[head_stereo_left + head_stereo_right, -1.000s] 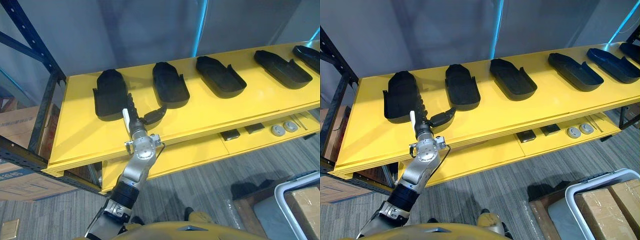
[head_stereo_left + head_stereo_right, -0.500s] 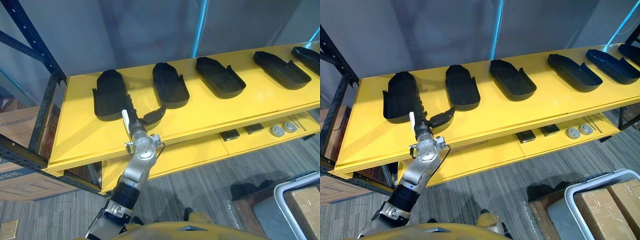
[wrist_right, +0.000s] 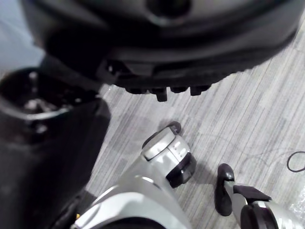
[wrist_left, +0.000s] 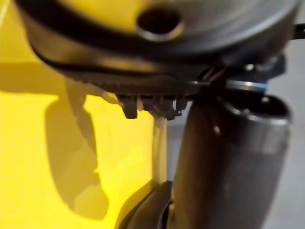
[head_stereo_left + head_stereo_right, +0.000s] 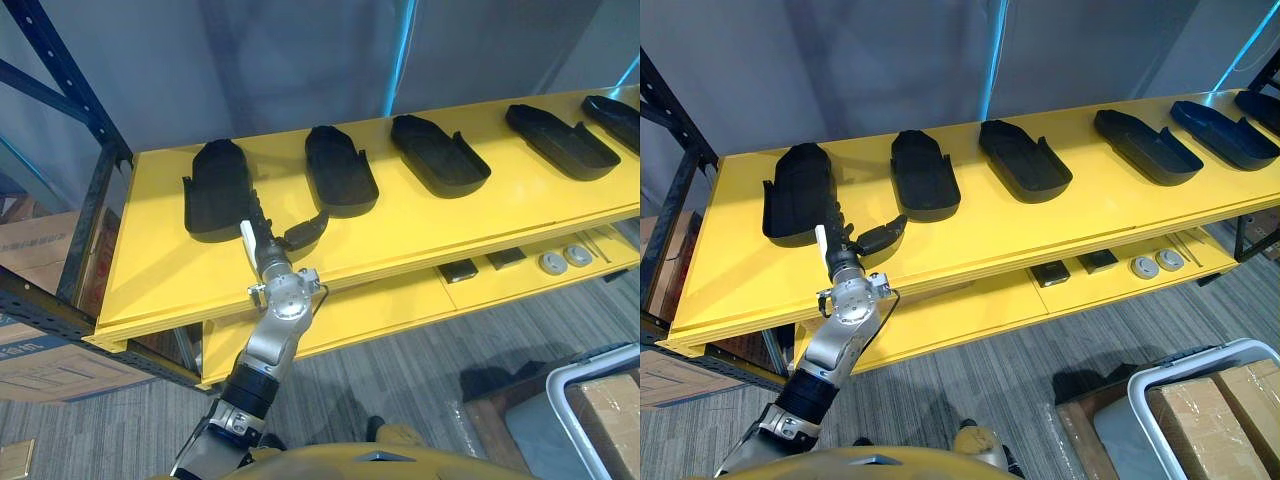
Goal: Walk over and take three plastic housings, then place them on the shelf
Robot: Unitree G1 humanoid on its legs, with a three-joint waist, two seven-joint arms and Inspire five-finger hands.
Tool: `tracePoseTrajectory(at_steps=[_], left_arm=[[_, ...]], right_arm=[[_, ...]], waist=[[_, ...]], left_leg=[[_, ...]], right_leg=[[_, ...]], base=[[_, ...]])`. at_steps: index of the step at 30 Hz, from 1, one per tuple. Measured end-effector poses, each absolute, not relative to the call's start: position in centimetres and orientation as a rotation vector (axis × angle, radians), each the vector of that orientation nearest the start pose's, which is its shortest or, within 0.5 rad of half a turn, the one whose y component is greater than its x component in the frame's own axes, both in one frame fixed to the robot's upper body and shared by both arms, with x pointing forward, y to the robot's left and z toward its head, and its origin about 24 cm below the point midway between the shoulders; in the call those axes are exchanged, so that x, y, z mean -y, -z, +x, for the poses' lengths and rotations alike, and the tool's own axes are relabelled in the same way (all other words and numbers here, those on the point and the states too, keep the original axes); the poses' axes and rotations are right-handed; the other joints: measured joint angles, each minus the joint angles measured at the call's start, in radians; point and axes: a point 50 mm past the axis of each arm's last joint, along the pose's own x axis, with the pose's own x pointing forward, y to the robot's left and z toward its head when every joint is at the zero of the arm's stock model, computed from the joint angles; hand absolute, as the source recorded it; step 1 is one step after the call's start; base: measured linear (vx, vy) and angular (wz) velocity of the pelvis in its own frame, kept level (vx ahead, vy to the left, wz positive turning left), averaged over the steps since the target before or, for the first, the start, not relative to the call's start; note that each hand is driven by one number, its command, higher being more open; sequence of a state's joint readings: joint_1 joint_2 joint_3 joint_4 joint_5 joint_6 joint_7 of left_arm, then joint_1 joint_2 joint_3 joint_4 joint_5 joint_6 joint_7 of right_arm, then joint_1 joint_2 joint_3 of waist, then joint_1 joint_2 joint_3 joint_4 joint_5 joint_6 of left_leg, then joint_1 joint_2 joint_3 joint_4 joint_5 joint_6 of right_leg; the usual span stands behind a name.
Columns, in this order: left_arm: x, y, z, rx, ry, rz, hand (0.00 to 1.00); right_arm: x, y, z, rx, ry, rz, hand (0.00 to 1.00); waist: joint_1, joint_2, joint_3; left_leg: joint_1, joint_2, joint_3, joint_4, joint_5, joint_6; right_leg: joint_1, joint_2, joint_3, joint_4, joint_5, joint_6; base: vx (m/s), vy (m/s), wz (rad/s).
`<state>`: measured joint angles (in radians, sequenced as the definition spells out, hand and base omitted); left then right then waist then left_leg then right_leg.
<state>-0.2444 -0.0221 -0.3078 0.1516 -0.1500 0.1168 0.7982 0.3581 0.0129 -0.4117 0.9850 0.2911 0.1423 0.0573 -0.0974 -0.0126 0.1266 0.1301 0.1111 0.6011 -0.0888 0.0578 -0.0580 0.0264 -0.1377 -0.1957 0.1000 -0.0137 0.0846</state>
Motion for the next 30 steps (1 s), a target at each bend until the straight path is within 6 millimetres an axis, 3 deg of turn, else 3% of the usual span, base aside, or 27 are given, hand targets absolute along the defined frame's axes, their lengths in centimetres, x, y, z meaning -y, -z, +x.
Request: tracePoseTrajectory(at_steps=[4,10,12,18,21,24,27,28,30], left_arm=[[-8.6,-5.4,28.3,-0.080,-0.359,-0.062,1.00],[-7.0,-6.4,27.9,0.034,-0.059,-0.217,1.00],[-6.5,-7.6,27.6,0.121,0.063,-0.224,1.00],[-5.5,-15.4,23.4,0.584,0.594,-0.216,1.00],[-4.5,-16.8,21.8,0.645,0.846,-0.257,1.00],[-2.8,-15.2,21.0,0.494,1.126,-0.260,1.00],[-0.9,-10.4,19.4,0.149,1.421,-0.181,1.00],[-0.5,-7.9,18.6,-0.013,1.476,-0.171,1.00],[-0.7,-4.7,17.8,-0.201,1.452,-0.185,1.00]], right_arm=[[19.2,17.1,-2.8,-1.343,0.631,0.538,1.00],[19.2,17.1,-2.9,-1.340,0.643,0.545,1.00],[19.4,17.0,-3.0,-1.332,0.664,0.556,1.00],[19.4,17.0,-4.3,-1.330,0.757,0.619,1.00],[19.6,16.9,-4.9,-1.330,0.782,0.648,1.00],[20.0,16.9,-5.2,-1.327,0.815,0.657,1.00],[20.1,16.9,-5.1,-1.328,0.828,0.673,1.00],[20.3,16.9,-4.8,-1.327,0.829,0.681,1.00],[20.4,17.0,-4.2,-1.319,0.824,0.689,1.00]], waist=[[0.008,-0.001,-0.001],[0.012,-0.010,-0.013],[0.010,-0.012,-0.016],[0.017,0.000,-0.059],[0.023,0.003,-0.097],[0.030,0.015,-0.112],[0.032,0.018,-0.113],[0.031,0.018,-0.113],[0.026,0.018,-0.113]], left_leg=[[0.000,0.000,-0.001,0.000,0.001,0.000],[0.001,0.000,-0.006,0.000,0.001,0.001],[0.003,0.000,-0.006,0.000,0.001,0.000],[0.010,0.001,-0.009,0.000,-0.002,-0.003],[0.020,0.001,-0.012,0.000,-0.012,-0.012],[0.020,0.001,-0.011,-0.001,-0.013,-0.014],[0.019,0.003,-0.007,-0.001,-0.011,-0.011],[0.018,0.003,-0.005,-0.001,-0.011,-0.011],[0.015,0.003,0.000,-0.001,-0.011,-0.011]], right_leg=[[0.000,0.000,0.000,0.001,0.000,0.000],[0.004,-0.001,-0.006,-0.002,0.000,0.000],[0.008,-0.001,-0.006,-0.004,0.000,0.000],[0.025,0.000,-0.015,-0.020,0.001,0.001],[0.046,0.001,-0.021,-0.035,0.000,0.001],[0.045,0.000,-0.021,-0.035,-0.002,0.002],[0.043,0.001,-0.022,-0.039,-0.005,0.005],[0.041,0.001,-0.021,-0.040,-0.004,0.005],[0.037,0.001,-0.018,-0.042,-0.004,0.005]], base=[[0.00,0.000,0.00],[0.00,0.000,0.02],[0.00,0.000,0.00],[0.00,0.004,0.01],[0.01,0.021,0.04],[-0.01,0.003,0.00],[-0.05,0.004,-0.02],[-0.03,0.005,-0.06],[-0.02,0.009,-0.07]])
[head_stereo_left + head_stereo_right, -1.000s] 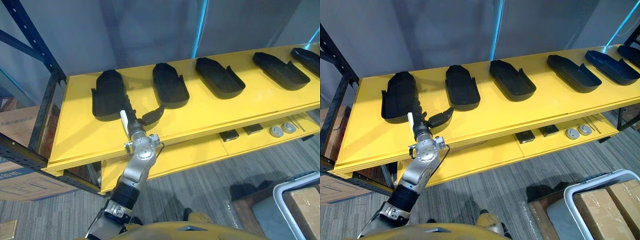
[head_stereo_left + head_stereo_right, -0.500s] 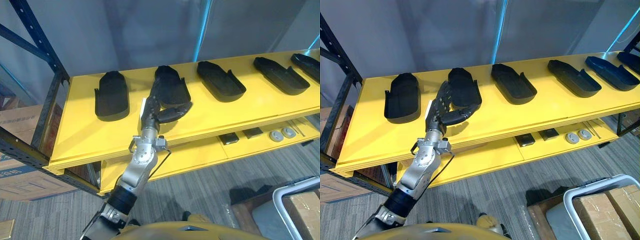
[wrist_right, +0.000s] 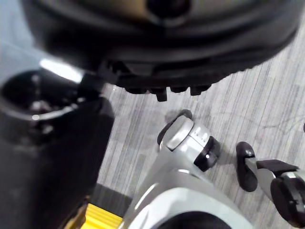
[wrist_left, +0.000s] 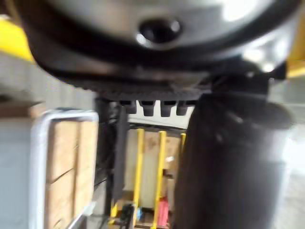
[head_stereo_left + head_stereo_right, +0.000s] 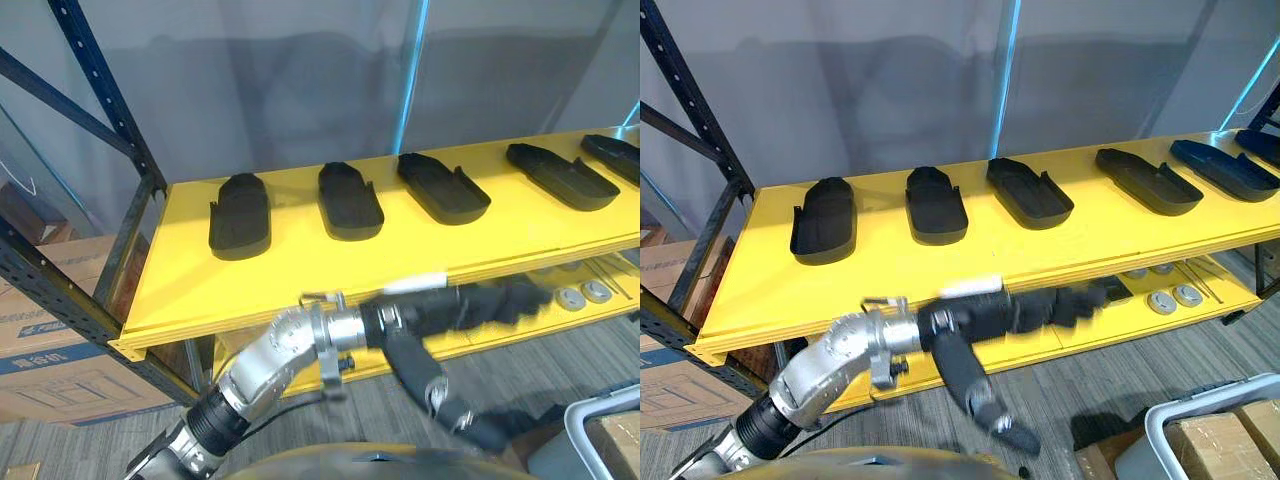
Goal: Walk over and take three plastic housings, then place them on the shelf
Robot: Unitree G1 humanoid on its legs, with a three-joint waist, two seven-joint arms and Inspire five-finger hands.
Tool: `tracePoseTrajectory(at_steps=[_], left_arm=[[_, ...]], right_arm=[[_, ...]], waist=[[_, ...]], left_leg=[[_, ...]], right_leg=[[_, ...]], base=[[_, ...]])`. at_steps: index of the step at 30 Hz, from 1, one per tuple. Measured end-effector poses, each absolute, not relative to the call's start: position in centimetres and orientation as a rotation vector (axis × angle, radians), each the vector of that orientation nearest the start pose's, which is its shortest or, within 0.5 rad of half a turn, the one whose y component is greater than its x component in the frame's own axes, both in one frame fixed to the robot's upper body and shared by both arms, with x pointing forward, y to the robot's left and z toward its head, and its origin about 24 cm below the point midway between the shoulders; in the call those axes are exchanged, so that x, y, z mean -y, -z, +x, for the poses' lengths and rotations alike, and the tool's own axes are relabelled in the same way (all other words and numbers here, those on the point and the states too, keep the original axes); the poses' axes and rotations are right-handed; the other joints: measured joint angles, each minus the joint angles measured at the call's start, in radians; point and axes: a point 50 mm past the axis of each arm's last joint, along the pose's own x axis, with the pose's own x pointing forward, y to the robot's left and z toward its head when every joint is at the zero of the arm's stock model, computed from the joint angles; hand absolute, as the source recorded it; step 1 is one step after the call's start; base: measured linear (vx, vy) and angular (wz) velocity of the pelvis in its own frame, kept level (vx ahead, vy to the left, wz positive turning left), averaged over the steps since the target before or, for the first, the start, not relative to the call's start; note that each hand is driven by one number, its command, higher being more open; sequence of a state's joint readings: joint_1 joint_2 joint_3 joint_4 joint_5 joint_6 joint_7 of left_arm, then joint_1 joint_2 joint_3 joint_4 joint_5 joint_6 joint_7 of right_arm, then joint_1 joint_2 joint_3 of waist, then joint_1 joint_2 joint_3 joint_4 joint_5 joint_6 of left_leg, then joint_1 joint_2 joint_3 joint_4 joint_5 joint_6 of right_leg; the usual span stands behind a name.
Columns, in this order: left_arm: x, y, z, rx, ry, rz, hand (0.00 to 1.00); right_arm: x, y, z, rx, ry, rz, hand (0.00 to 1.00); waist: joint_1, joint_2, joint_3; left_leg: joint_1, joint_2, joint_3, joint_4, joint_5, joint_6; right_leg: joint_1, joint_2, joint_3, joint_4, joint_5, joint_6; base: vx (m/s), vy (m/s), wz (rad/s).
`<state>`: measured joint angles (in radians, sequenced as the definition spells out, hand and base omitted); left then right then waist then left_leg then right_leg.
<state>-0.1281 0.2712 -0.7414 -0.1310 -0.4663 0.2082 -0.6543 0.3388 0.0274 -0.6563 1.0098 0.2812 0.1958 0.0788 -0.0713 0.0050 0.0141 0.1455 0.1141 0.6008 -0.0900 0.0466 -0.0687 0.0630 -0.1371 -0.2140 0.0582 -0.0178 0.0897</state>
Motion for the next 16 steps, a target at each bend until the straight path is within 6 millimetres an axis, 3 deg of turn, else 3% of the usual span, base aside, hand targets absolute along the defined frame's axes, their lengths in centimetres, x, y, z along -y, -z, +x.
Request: tracePoseTrajectory(at_steps=[2,3,5,7,11,14,16], left_arm=[[-2.2,-0.2,17.2,-0.412,1.288,-0.164,1.00],[-2.7,0.9,17.2,-0.455,1.237,-0.147,1.00],[-5.5,4.9,17.0,-0.614,1.015,-0.084,1.00],[-8.1,7.3,16.7,-0.711,0.834,-0.056,1.00],[-13.4,10.4,15.7,-0.781,0.426,-0.055,1.00],[-17.2,12.3,14.3,-0.792,0.038,0.113,1.00],[-18.5,12.9,13.5,-0.799,-0.102,0.196,1.00]], right_arm=[[20.3,17.1,-2.9,-1.302,0.801,0.700,1.00],[20.3,17.1,-2.6,-1.300,0.793,0.701,1.00],[20.2,17.2,-2.1,-1.313,0.743,0.671,1.00],[20.0,17.2,-1.8,-1.330,0.706,0.652,1.00],[19.5,17.3,-0.9,-1.352,0.630,0.619,1.00],[19.2,17.3,-0.4,-1.378,0.567,0.584,1.00],[19.3,17.4,0.4,-1.379,0.531,0.565,1.00]], waist=[[0.001,-0.001,0.001],[0.003,-0.002,0.001],[0.012,-0.012,0.008],[0.014,-0.025,0.015],[0.019,-0.046,0.037],[0.038,-0.056,0.049],[0.040,-0.057,0.052]], left_leg=[[-0.005,0.000,0.002,0.000,0.000,0.001],[-0.006,-0.001,0.002,0.000,-0.001,0.001],[0.005,-0.003,-0.007,0.000,0.000,-0.001],[0.004,-0.004,-0.024,0.000,0.001,-0.003],[0.003,-0.005,-0.048,0.000,0.001,-0.002],[0.010,-0.014,-0.058,0.000,0.004,0.002],[0.015,-0.018,-0.063,0.000,0.004,0.002]], right_leg=[[-0.002,0.000,-0.001,-0.007,0.002,0.002],[-0.002,-0.001,-0.001,-0.007,0.003,0.003],[0.017,-0.004,-0.017,-0.009,0.003,0.006],[0.029,-0.004,-0.034,-0.010,0.003,0.006],[0.034,-0.007,-0.055,-0.009,-0.006,0.005],[0.049,-0.013,-0.059,-0.010,-0.010,0.005],[0.058,-0.017,-0.066,-0.012,-0.011,0.007]], base=[[0.00,0.006,-0.02],[0.02,0.017,0.07],[0.04,0.024,0.15],[0.07,0.027,0.24],[0.05,0.018,0.16],[0.08,0.031,0.07],[0.05,0.029,0.05]])
